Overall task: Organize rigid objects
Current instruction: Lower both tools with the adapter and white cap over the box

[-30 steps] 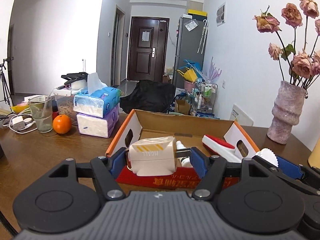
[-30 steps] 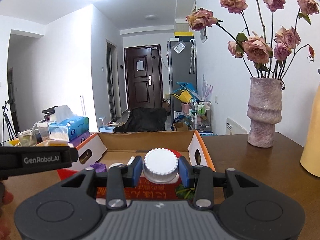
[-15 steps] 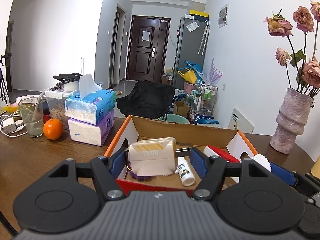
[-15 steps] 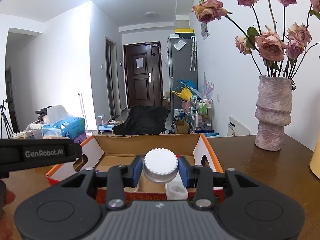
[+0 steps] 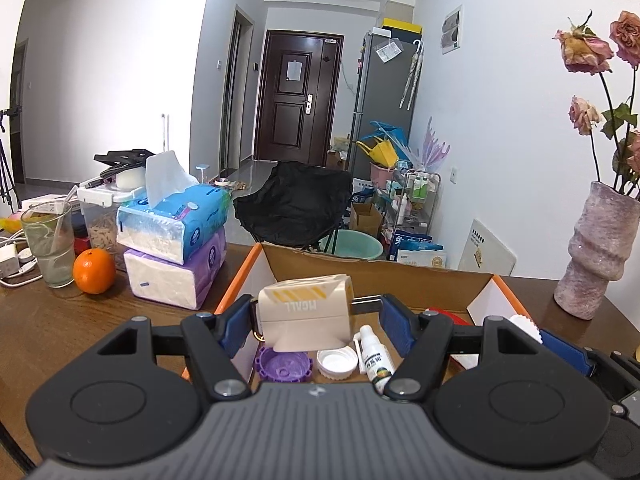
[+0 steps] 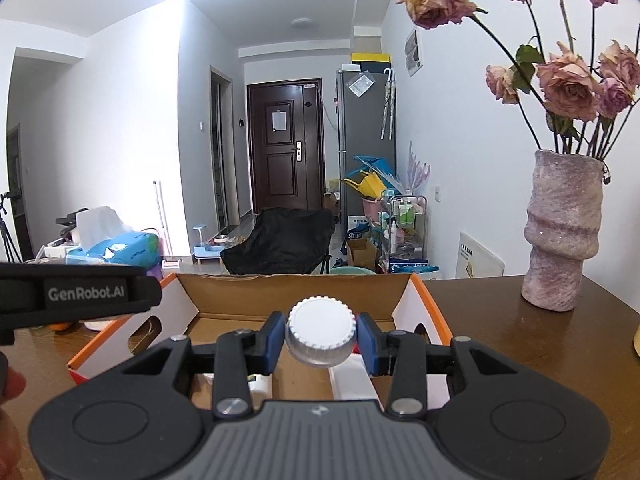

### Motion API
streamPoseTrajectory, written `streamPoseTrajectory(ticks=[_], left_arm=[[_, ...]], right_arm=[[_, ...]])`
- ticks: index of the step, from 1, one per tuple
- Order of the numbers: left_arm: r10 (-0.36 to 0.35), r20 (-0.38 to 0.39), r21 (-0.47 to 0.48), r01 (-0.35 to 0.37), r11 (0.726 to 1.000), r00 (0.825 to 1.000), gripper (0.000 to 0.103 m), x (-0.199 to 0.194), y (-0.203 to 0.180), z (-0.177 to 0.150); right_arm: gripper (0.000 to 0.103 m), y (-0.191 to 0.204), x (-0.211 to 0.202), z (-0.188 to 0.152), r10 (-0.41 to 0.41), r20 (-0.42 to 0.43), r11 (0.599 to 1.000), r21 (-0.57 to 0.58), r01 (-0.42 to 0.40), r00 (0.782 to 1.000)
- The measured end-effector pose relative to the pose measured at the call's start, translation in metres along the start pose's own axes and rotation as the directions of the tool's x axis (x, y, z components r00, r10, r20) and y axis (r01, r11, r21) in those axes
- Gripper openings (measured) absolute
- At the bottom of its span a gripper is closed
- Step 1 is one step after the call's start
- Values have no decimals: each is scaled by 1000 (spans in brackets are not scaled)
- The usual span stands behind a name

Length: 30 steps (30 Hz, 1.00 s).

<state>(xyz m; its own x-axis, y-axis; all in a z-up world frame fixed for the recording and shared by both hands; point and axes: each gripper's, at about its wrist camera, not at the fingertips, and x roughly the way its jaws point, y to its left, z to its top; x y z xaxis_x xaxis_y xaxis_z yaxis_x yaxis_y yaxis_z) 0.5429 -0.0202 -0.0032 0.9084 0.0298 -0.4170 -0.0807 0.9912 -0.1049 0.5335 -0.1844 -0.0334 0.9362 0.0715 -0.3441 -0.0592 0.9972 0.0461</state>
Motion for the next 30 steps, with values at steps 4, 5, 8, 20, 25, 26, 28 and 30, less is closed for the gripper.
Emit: streamPoseTrajectory(ticks=[4, 5, 8, 20, 25, 26, 28, 30], left_arm=[[2, 2, -1, -2, 1000, 1000, 69, 9, 1, 4], [2, 1, 1, -2, 1000, 1000, 69, 12, 1, 5], [1, 0, 4, -1, 1000, 1000, 69, 19, 0, 8], [9, -10, 14, -9, 1000, 1000, 69, 47, 0, 15], [15, -17, 24, -14, 1000, 1000, 69, 59, -2, 18], [15, -19, 27, -14, 1000, 1000, 69, 61, -3, 18], [18, -22, 33, -17, 999, 1000, 69, 65, -4, 19], [20, -28, 39, -19, 999, 999, 69, 69, -5, 19]], right_arm=[[38, 2, 10, 3, -4, -1, 1000, -8, 4, 1000], [38, 2, 12, 3, -4, -1, 1000, -10, 4, 1000], [38, 3, 19, 6, -6, -1, 1000, -14, 6, 1000], [38, 9, 45, 11, -15, -11, 999, -45, 14, 1000], [38, 11, 55, 14, -22, -24, 998, -54, 21, 999], [38, 13, 55, 13, -24, -25, 998, -57, 23, 999], [38, 14, 59, 13, -28, -34, 998, -60, 26, 999], [38, 15, 63, 14, -33, -43, 997, -65, 30, 999]])
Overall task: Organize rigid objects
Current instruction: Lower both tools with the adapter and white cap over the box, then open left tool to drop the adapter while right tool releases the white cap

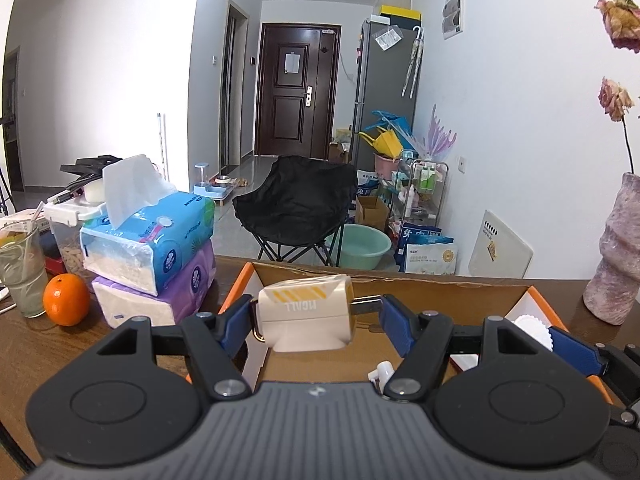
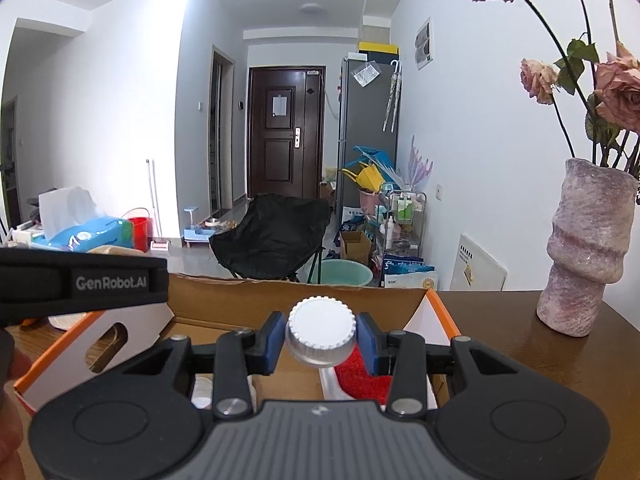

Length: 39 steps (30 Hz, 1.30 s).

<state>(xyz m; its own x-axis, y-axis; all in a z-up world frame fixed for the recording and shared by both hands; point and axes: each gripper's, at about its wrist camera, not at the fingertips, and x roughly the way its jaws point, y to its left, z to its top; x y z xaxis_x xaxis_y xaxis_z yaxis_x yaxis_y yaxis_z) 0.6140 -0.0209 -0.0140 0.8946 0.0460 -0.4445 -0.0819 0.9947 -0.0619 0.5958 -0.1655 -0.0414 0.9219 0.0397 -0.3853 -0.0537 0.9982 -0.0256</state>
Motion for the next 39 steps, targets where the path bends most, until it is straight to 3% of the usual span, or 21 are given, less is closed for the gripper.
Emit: streamPoseTrajectory(ticks=[13, 17, 18, 20, 25, 27, 39], left_arm=[[25, -47, 35, -24, 999, 999, 70, 19, 4, -1], [29, -34, 54, -27, 998, 999, 76, 17, 4, 0], [34, -24, 58, -32, 998, 999, 81, 15, 4, 0], [40, -1, 50, -40, 998, 999, 99, 11, 7, 1], [46, 25, 37, -47, 998, 999, 103, 4, 13, 6], [48, 24, 35, -48, 998, 999, 103, 4, 14, 6], [61, 12, 36, -61, 997, 998, 103, 2, 12, 4]], right_arm=[[39, -3, 8, 3, -6, -36, 1000, -3, 6, 999], [39, -5, 8, 5, -4, -49, 1000, 3, 4, 999], [46, -6, 9, 5, -8, -53, 1000, 4, 8, 999], [63, -8, 9, 5, -27, -51, 1000, 11, 27, 998], [94, -11, 3, 5, -54, -33, 998, 20, 54, 998], [100, -12, 1, 6, -60, -27, 998, 20, 60, 998], [103, -10, -4, 6, -54, -21, 998, 13, 55, 998]])
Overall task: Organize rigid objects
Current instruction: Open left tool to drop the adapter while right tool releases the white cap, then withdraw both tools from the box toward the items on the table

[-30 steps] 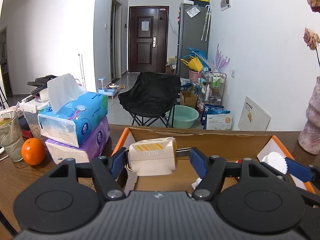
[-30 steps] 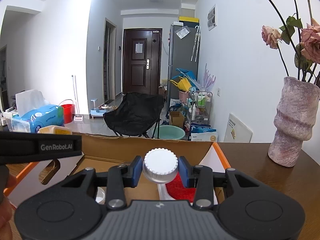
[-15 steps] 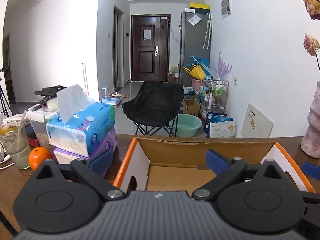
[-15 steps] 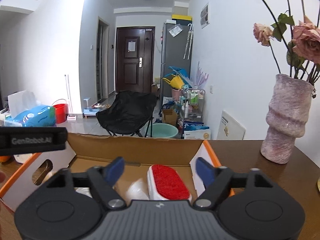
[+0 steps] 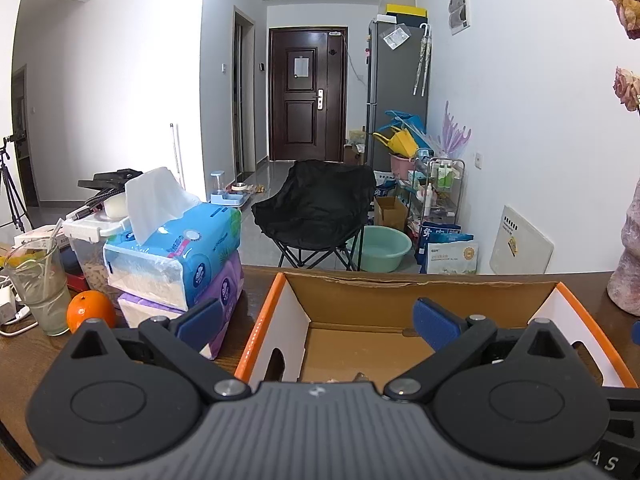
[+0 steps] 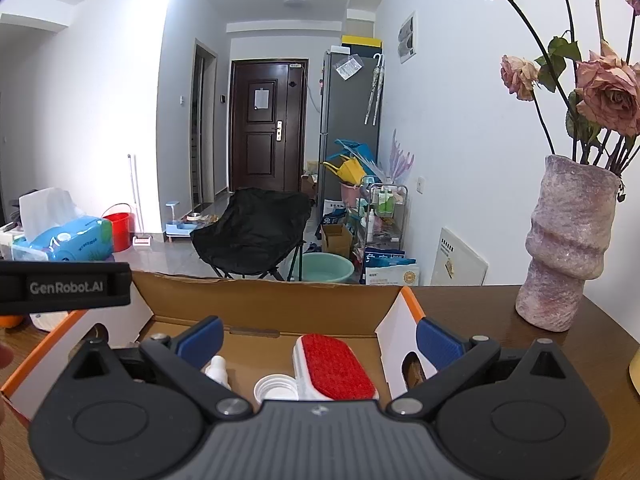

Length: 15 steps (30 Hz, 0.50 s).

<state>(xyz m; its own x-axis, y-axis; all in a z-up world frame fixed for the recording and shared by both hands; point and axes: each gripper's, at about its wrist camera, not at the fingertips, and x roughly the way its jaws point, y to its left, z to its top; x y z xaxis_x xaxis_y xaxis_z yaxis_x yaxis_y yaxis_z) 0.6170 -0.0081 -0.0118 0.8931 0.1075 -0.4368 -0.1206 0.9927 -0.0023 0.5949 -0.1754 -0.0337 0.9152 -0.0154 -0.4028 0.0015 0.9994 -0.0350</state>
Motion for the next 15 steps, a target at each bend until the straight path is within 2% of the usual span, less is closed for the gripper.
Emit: streamPoseTrajectory(ticks=[15], left_arm=[[-3, 5, 8, 3, 1000, 1000, 103, -29, 0, -10]], right_arm=[[103, -4, -30, -9, -7, 18, 1000, -20, 7, 1000]])
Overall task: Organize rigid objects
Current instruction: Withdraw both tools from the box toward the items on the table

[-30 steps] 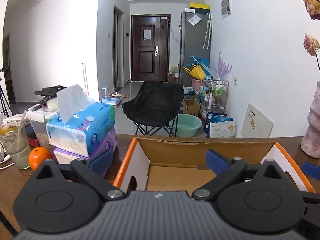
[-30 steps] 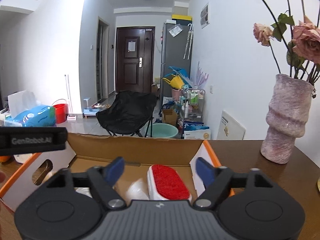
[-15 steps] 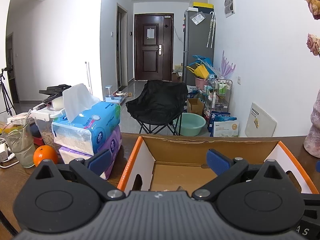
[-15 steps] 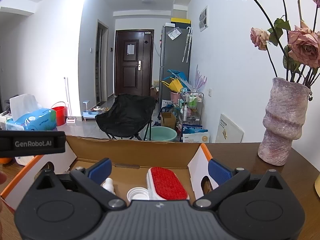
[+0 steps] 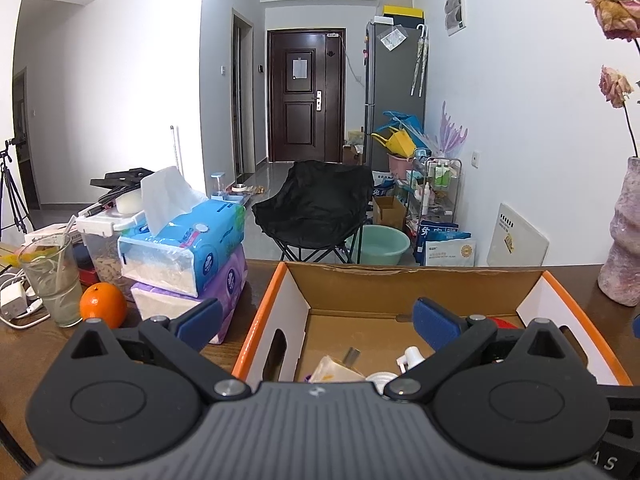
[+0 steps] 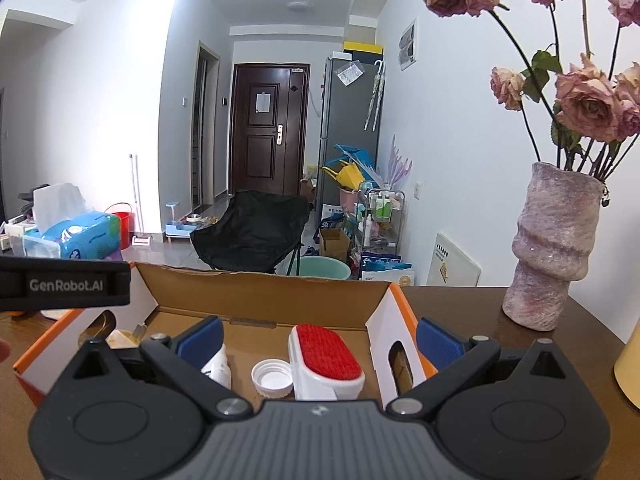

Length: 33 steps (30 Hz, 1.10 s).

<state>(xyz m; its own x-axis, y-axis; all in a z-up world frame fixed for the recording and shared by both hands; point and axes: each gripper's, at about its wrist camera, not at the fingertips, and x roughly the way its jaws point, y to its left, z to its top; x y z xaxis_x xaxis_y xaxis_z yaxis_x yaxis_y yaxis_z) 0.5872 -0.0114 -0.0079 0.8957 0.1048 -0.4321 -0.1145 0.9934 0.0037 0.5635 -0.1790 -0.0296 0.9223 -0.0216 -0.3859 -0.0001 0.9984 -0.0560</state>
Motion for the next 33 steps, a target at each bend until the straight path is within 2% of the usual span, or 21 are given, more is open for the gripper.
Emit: streamPoseTrajectory(ticks=[33], left_arm=[[11, -25, -26, -11, 1000, 1000, 103, -96, 18, -44]], right_arm=[[103, -16, -107, -34, -12, 33, 1000, -4, 12, 999]])
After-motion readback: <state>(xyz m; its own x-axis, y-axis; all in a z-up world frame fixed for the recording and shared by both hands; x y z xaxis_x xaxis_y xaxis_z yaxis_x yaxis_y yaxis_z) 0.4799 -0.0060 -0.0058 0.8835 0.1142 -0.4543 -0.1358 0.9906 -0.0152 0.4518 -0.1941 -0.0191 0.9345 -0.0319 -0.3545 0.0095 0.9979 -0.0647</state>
